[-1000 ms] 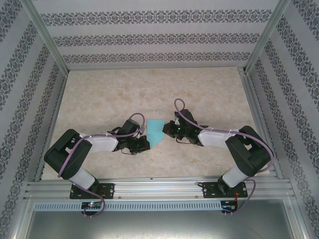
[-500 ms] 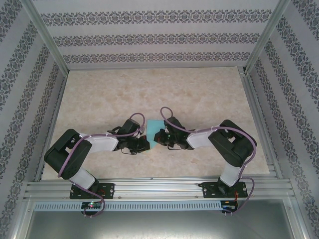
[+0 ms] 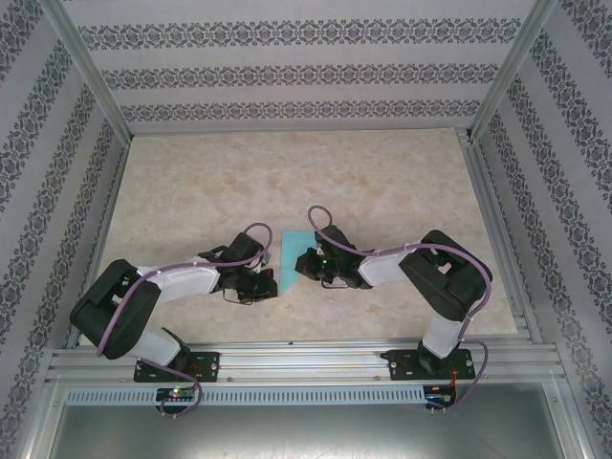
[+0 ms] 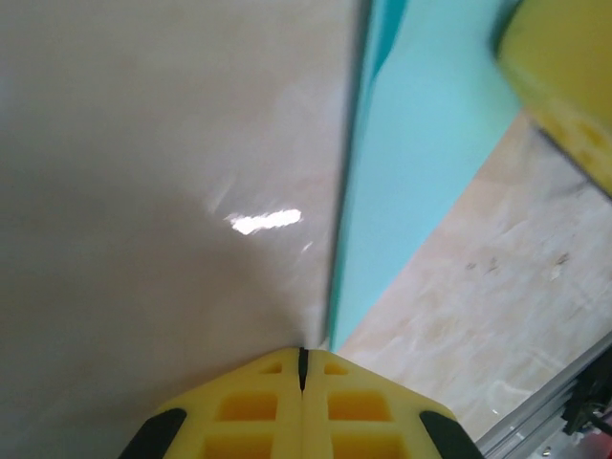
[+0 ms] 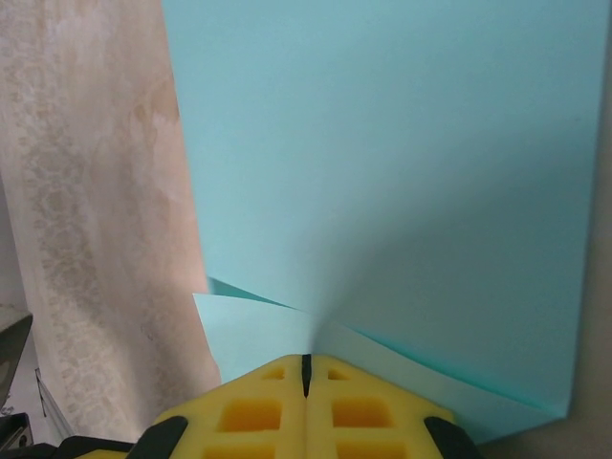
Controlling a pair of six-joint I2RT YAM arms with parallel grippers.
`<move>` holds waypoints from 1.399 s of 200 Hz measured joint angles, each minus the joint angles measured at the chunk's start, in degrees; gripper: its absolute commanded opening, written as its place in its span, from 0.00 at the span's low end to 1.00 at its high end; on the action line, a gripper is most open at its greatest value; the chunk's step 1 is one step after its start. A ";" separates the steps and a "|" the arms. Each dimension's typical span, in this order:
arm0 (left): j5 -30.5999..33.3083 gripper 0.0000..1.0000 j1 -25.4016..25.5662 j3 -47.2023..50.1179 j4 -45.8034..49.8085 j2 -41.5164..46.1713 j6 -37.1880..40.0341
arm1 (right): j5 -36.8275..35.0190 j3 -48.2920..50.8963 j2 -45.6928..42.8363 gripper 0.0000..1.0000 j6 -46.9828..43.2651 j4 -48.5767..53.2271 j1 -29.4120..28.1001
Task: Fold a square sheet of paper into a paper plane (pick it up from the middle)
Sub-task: Third fold the triangle at the center of the table.
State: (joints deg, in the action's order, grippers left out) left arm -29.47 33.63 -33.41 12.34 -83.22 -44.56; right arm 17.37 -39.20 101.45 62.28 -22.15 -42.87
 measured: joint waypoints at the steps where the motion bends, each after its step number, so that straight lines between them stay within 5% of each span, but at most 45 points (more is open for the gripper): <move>1: 0.02 0.06 0.00 0.04 0.33 0.22 0.02 | 0.00 0.00 0.00 0.00 0.00 0.00 0.00; 60: -0.04 0.10 0.00 -1.49 6.45 5.29 -0.04 | -0.02 -0.04 0.00 0.00 0.31 0.04 0.00; 159: -4.59 0.09 -0.07 -4.28 -6.36 -7.96 -3.54 | 0.00 -0.81 0.48 0.00 0.42 0.66 -0.02; 208: -3.50 0.09 -0.11 1.77 -8.37 -2.19 -3.63 | 0.00 -1.03 0.48 0.00 0.39 1.25 -0.04; 280: 6.80 0.15 -0.26 3.87 8.50 15.04 -3.69 | -3.17 -0.07 -0.52 0.00 3.74 0.87 -1.79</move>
State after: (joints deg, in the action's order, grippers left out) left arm -22.68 33.36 -29.54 20.84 -68.18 -48.25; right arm 14.20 -39.27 100.92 66.02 -21.28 -44.66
